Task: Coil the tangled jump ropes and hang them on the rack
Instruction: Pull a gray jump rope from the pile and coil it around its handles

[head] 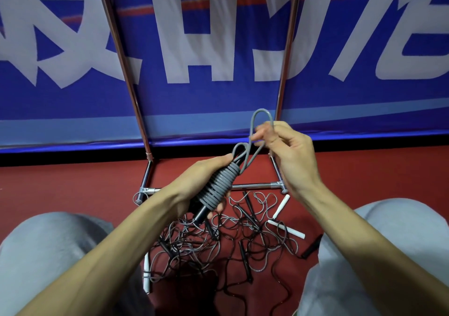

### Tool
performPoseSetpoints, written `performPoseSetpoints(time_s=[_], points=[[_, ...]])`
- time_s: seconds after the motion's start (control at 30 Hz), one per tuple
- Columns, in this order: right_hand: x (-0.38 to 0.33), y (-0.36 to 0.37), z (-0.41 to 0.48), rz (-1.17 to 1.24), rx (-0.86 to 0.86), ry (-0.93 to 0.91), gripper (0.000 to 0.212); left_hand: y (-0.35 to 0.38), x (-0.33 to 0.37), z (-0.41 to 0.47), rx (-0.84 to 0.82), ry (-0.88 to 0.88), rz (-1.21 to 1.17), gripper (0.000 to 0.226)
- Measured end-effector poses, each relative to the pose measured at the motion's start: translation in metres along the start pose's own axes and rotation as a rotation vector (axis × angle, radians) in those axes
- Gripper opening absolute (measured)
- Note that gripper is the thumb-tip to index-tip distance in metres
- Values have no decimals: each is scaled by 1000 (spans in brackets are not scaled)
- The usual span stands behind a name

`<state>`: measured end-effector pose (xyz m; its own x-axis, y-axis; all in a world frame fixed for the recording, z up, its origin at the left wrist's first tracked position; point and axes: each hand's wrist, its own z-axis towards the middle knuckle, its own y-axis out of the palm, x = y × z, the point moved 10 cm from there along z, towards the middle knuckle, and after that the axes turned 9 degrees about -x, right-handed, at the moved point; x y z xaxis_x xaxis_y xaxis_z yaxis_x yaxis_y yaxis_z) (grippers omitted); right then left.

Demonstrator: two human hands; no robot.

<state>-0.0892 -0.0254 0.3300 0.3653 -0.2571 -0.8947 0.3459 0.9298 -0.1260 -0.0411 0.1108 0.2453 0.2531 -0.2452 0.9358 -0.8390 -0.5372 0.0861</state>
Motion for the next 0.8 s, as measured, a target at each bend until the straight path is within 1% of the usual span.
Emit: performPoseSetpoints(time_s=[0.07, 0.1, 0.17, 0.27, 0.37, 0.5, 0.6, 0.67, 0.7, 0.73, 0.8], points=[[6, 13, 0, 353, -50, 57, 30, 2, -1, 1, -14, -11, -12, 43], [6, 20, 0, 468, -73, 79, 28, 3, -2, 2, -16, -17, -12, 43], [4, 25, -2, 552, -71, 90, 26, 3, -4, 3, -17, -24, -10, 44], [4, 27, -1, 647, -49, 102, 33, 3, -5, 3, -11, -21, -35, 42], [5, 27, 0, 680, -52, 116, 34, 1, -6, 3, 9, -18, -83, 45], [10, 23, 1, 722, -41, 134, 23, -3, -4, 2, 40, 20, -171, 45], [15, 24, 1, 702, -54, 157, 18, -6, -4, 0, 66, 33, -203, 48], [16, 22, 1, 645, -54, 167, 13, -10, -4, 0, 80, 35, -208, 49], [17, 20, 1, 599, -46, 167, 15, -12, -4, 0, 86, 37, -208, 50], [17, 17, 0, 534, -38, 162, 17, -14, -4, 0, 92, 39, -209, 50], [15, 10, 0, 339, -10, 146, 15, -16, -4, 1, 92, 45, -212, 50]])
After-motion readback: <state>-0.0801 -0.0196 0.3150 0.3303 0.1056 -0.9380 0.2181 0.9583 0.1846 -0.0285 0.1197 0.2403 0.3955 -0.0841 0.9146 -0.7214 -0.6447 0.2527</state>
